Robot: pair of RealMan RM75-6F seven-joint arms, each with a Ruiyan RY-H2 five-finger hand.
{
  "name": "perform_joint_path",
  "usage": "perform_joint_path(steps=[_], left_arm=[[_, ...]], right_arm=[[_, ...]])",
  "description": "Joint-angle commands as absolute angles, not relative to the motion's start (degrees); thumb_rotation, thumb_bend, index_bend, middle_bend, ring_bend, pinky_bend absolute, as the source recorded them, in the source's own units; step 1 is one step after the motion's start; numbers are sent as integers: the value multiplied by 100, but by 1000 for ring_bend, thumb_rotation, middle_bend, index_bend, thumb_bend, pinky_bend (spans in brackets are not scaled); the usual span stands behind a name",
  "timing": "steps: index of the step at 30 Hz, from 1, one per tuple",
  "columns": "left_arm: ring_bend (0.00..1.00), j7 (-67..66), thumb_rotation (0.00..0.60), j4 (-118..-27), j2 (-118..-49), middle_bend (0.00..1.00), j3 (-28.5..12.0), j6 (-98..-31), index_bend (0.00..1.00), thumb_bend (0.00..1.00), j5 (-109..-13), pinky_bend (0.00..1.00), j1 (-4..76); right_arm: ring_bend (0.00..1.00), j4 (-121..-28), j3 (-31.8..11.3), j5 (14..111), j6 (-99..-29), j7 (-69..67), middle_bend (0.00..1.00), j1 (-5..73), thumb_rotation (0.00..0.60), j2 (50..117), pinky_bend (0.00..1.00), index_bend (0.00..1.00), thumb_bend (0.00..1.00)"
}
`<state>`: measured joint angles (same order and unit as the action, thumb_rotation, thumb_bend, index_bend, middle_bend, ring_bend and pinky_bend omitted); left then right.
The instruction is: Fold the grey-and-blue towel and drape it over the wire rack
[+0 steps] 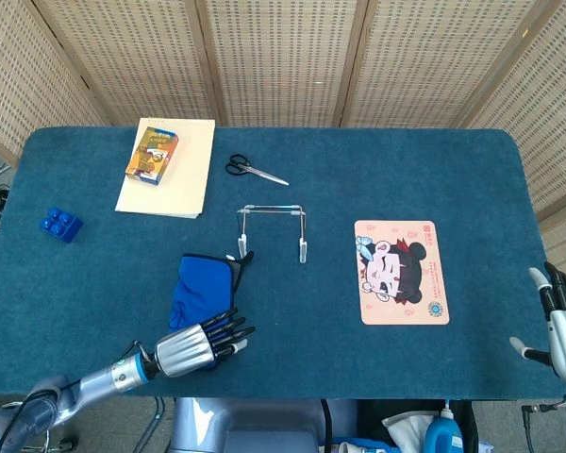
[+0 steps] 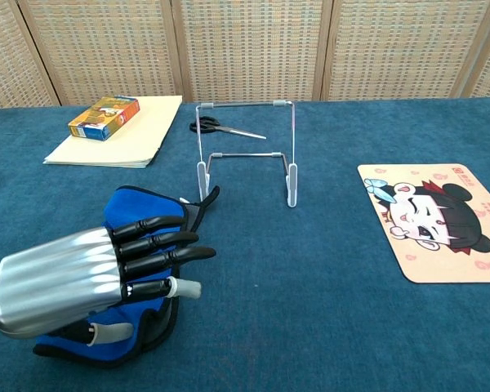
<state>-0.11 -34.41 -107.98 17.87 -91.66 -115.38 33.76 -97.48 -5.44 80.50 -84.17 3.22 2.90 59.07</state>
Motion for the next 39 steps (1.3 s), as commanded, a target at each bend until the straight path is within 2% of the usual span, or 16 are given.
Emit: perform_joint_path(steps=[1, 5, 11, 16, 20, 25, 34, 39], left_arm=[[0, -123, 600, -3705, -10731, 0, 1714, -9099, 0, 224, -11455, 0, 3364], [0, 46, 600, -4177, -10531, 0, 1502, -9125, 0, 223, -11212, 0, 3327], [0, 254, 600, -5045, -10016, 0, 845, -9229, 2, 242, -10627, 0, 3383], [0, 402, 600, -5794, -9488, 0, 348, -8941, 130, 292, -10032, 0, 3429], [0, 425, 600, -6252, -9148, 0, -88, -8067, 174, 293, -9117, 0, 3463], [0, 184, 600, -6397, -9085, 0, -300, -7293, 339, 293, -8562, 0, 3567], [0, -394, 600, -6546, -9220, 0, -711, -5871, 360, 315, -7473, 0, 3886], [0, -959, 600, -6485, -9366, 0, -835, -5355, 367, 319, -7001, 0, 4068]], right_arm=[[0, -9751, -543, 8046, -8411, 320, 0, 291, 600, 5904, 0, 0, 0], [0, -9755, -534, 8056, -8404, 343, 0, 294, 600, 5915, 0, 0, 0], [0, -9768, -515, 8071, -8382, 410, 0, 306, 600, 5933, 0, 0, 0], [0, -9766, -507, 8070, -8364, 466, 0, 318, 600, 5954, 0, 0, 0], [0, -9755, -515, 8028, -8324, 493, 0, 336, 600, 5968, 0, 0, 0], [0, -9749, -519, 7999, -8291, 497, 0, 349, 600, 5972, 0, 0, 0], [0, -9716, -520, 7946, -8216, 545, 0, 384, 600, 6004, 0, 0, 0], [0, -9669, -543, 7851, -8152, 556, 0, 408, 600, 6026, 0, 0, 0]])
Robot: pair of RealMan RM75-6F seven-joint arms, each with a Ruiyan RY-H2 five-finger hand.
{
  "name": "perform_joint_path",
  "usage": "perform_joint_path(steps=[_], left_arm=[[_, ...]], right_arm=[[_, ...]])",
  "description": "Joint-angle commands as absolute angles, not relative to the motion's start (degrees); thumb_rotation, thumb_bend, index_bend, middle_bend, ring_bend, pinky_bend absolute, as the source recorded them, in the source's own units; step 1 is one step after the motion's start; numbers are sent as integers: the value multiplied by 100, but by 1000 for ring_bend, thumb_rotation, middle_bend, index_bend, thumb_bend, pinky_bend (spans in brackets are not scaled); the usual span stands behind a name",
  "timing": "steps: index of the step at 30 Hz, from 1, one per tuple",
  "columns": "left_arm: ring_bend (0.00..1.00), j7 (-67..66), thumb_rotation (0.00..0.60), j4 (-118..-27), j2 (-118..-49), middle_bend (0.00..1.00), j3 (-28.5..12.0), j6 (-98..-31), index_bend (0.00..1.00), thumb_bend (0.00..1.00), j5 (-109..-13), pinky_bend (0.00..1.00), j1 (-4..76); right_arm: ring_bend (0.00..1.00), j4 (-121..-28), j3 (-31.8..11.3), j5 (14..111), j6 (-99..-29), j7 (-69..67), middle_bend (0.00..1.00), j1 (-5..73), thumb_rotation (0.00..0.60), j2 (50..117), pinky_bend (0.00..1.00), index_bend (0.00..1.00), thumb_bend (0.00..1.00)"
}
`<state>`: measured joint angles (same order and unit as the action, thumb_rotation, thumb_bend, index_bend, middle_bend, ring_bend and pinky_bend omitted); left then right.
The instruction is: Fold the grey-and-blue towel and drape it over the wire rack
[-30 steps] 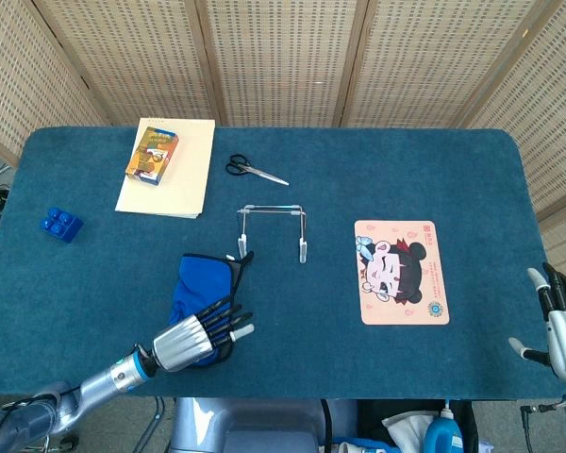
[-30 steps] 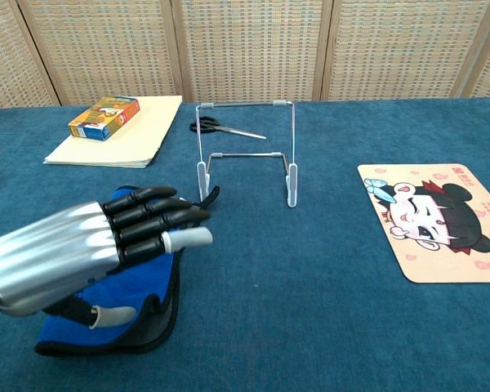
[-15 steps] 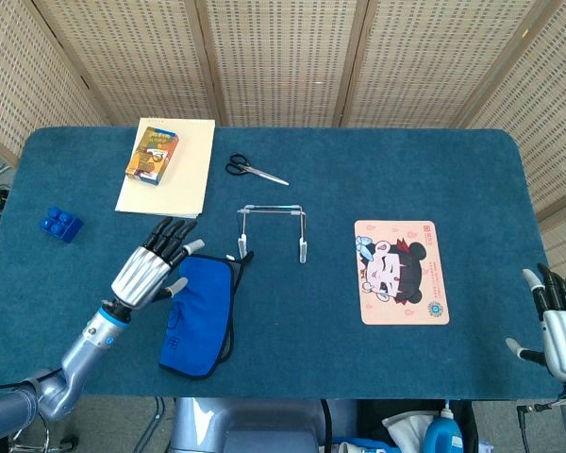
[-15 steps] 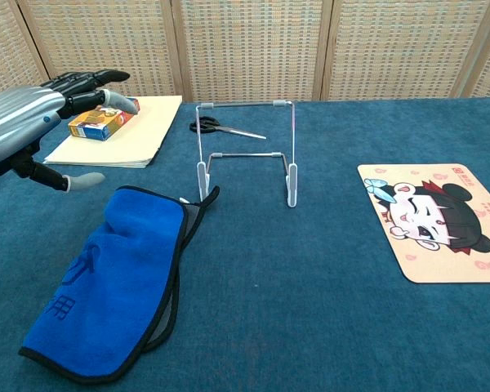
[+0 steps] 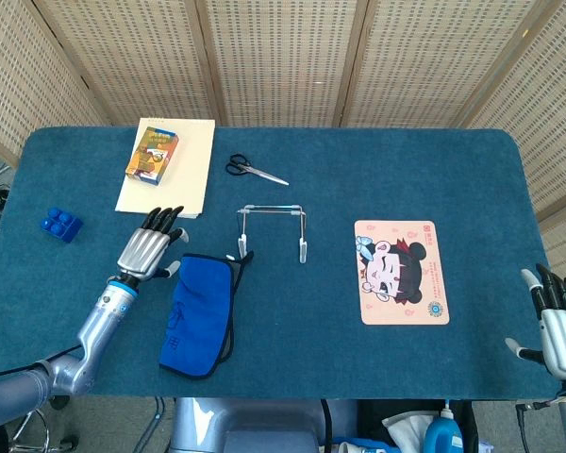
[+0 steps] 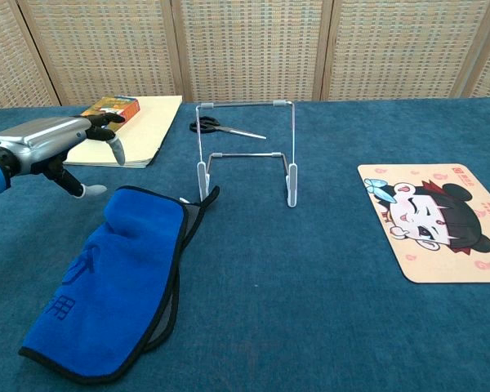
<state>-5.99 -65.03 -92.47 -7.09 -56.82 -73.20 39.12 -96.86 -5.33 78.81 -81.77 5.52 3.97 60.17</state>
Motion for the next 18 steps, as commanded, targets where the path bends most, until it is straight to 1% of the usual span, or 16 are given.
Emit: perform_joint_path(steps=[1, 8, 18], left_arm=[[0, -1066, 600, -6449, -9420, 0, -867, -5266, 369, 321, -6894, 0, 4103], [0, -1353, 600, -6317, -9618, 0, -972, -4922, 375, 324, -6452, 0, 4205], [0, -1547, 600, -6115, -9819, 0, -1020, -4840, 376, 324, -6196, 0, 4236]], right_arm=[[0, -9659, -545, 7833, -8135, 557, 0, 413, 600, 6031, 0, 0, 0], [0, -9648, -552, 7800, -8113, 576, 0, 428, 600, 6043, 0, 0, 0], [0, -9651, -558, 7787, -8124, 538, 0, 422, 600, 6027, 0, 0, 0]])
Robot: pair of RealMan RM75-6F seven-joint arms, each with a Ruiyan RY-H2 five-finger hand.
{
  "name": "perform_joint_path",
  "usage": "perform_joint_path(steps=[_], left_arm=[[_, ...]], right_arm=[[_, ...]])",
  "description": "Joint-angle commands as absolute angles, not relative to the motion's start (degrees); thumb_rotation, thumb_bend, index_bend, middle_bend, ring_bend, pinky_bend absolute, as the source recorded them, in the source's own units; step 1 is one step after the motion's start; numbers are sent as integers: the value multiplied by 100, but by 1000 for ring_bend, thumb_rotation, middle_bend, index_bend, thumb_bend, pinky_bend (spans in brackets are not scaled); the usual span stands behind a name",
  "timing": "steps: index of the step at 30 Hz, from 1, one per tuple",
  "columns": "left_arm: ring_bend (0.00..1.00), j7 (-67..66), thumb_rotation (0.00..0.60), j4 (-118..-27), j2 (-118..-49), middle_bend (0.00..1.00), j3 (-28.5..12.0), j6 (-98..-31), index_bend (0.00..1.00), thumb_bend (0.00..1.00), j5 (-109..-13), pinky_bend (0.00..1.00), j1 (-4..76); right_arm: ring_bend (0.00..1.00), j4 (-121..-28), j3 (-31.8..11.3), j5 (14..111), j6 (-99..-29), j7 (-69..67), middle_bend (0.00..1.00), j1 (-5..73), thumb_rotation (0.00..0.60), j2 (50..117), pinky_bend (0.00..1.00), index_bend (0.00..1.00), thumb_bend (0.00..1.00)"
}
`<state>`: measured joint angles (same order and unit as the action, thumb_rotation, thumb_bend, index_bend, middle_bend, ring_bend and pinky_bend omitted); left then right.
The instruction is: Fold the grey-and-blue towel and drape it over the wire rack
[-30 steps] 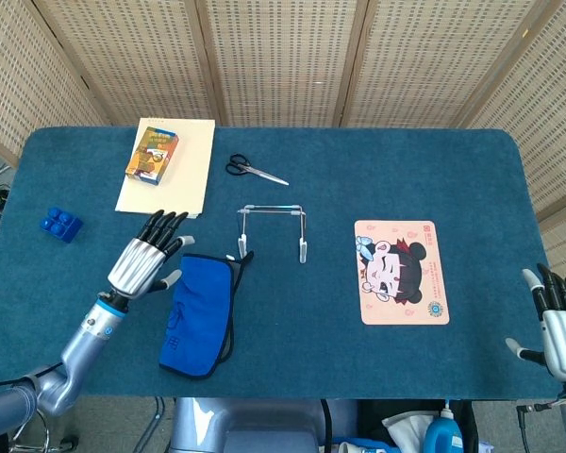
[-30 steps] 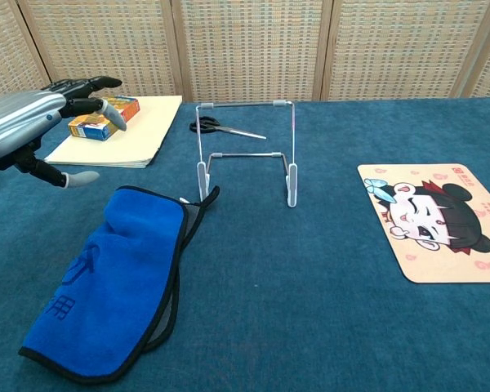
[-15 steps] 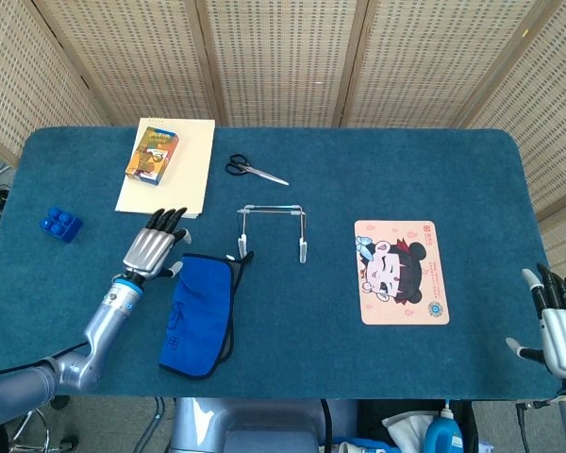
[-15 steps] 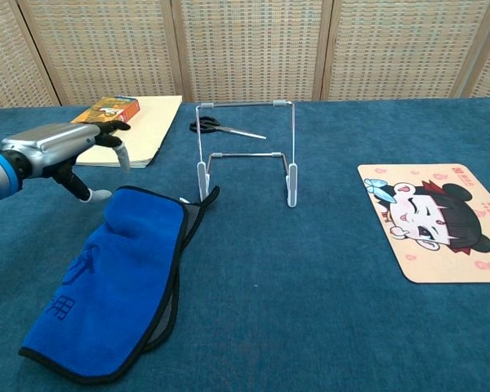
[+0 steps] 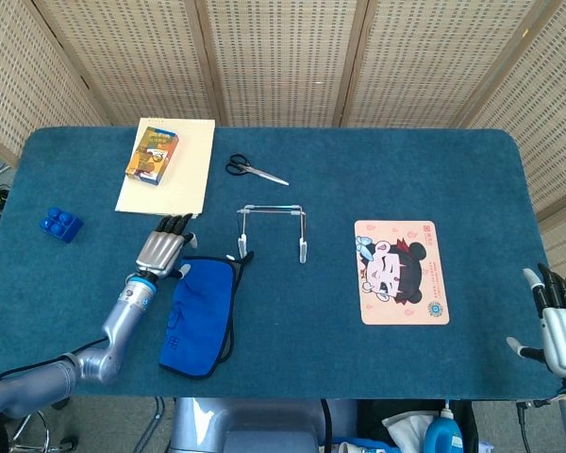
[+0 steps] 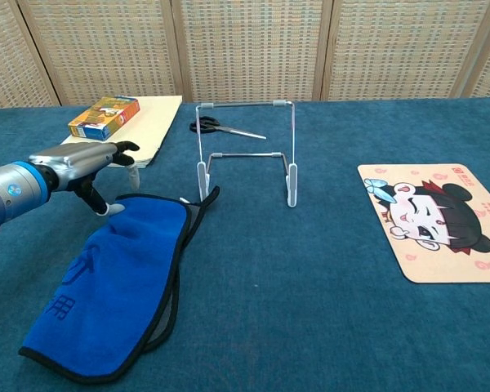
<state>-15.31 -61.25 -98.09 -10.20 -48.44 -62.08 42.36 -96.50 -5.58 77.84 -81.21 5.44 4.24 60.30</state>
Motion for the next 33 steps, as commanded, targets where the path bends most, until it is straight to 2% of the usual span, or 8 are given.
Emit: perform_joint_path(steps=[1, 18, 24, 33], left_arm=[[0, -1564, 600, -6107, -9824, 0, -1020, -4838, 376, 324, -6186, 0, 4238], [0, -2531, 600, -6458, -9759, 0, -1007, -4520, 388, 325, -5381, 0, 4429], [0, -2516, 600, -6594, -9706, 0, -1001, -4570, 506, 326, -5311, 0, 4422], [0, -2616, 600, -6644, -9706, 0, -935, -4599, 607, 341, -5230, 0, 4457]], right_arm=[[0, -9652, -558, 7790, -8124, 533, 0, 423, 600, 6024, 0, 0, 0], [0, -9669, -529, 7835, -8121, 515, 0, 425, 600, 6008, 0, 0, 0], [0, -9676, -527, 7839, -8130, 503, 0, 421, 600, 6004, 0, 0, 0], [0, -9677, -519, 7853, -8114, 471, 0, 427, 600, 5994, 0, 0, 0]])
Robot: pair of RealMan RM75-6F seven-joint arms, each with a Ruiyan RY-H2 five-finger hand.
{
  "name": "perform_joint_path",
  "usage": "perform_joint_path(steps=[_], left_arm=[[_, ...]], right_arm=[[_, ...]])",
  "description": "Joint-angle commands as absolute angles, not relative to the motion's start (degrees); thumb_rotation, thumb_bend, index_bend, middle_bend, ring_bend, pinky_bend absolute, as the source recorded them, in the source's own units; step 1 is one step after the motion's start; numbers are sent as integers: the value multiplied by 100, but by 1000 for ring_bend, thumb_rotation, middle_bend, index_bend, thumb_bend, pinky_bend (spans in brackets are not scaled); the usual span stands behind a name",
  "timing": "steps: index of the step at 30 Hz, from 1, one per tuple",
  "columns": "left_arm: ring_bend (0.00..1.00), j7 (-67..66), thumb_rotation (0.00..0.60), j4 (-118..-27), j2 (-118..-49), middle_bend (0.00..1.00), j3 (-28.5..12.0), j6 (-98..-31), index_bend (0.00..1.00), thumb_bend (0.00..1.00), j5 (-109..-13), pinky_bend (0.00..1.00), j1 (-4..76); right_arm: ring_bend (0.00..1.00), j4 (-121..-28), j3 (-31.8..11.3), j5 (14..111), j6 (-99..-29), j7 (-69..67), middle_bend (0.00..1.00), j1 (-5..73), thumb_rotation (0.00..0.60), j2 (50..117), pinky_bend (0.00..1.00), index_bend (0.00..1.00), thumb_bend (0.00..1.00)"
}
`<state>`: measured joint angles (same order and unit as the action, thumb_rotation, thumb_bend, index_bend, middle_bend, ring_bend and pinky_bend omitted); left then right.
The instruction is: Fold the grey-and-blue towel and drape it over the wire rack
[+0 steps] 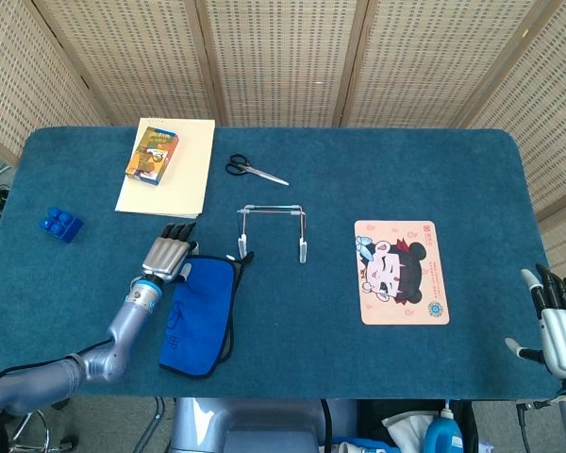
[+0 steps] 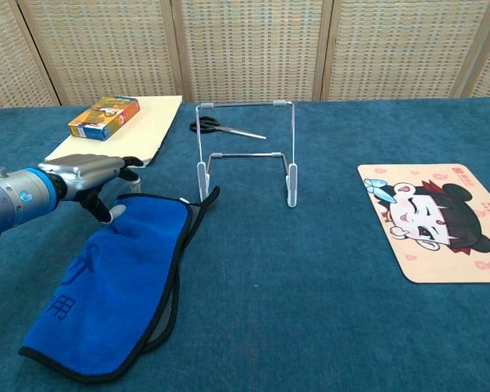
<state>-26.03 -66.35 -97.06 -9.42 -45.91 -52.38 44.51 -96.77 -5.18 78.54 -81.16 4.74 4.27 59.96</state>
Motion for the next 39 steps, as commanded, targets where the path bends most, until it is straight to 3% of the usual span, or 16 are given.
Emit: perform_joint_path(steps=[1, 7, 13, 20, 25, 39], left_arm=[[0, -2624, 600, -6655, -9704, 0, -931, -4604, 634, 344, -5222, 0, 4459], [0, -2707, 600, -6798, -9635, 0, -928, -4676, 829, 350, -5140, 0, 4471], [0, -2702, 600, -6925, -9539, 0, -910, -4758, 929, 351, -5145, 0, 4454], [0, -2716, 600, -6991, -9481, 0, -894, -4744, 956, 378, -5073, 0, 4459], [0, -2609, 600, -7034, -9394, 0, -878, -4691, 958, 450, -5125, 0, 4462], [0, -2237, 600, -7249, -9145, 0, -853, -4911, 959, 456, -5603, 0, 4379]], right_arm=[[0, -9678, -519, 7852, -8112, 464, 0, 427, 600, 5993, 0, 0, 0], [0, -9683, -513, 7876, -8116, 416, 0, 425, 600, 5974, 0, 0, 0], [0, -9679, -506, 7889, -8115, 390, 0, 423, 600, 5970, 0, 0, 0], [0, -9689, -504, 7900, -8128, 394, 0, 421, 600, 5966, 0, 0, 0], [0, -9688, -498, 7905, -8125, 390, 0, 420, 600, 5968, 0, 0, 0], [0, -9704, -489, 7918, -8122, 395, 0, 422, 600, 5963, 0, 0, 0]])
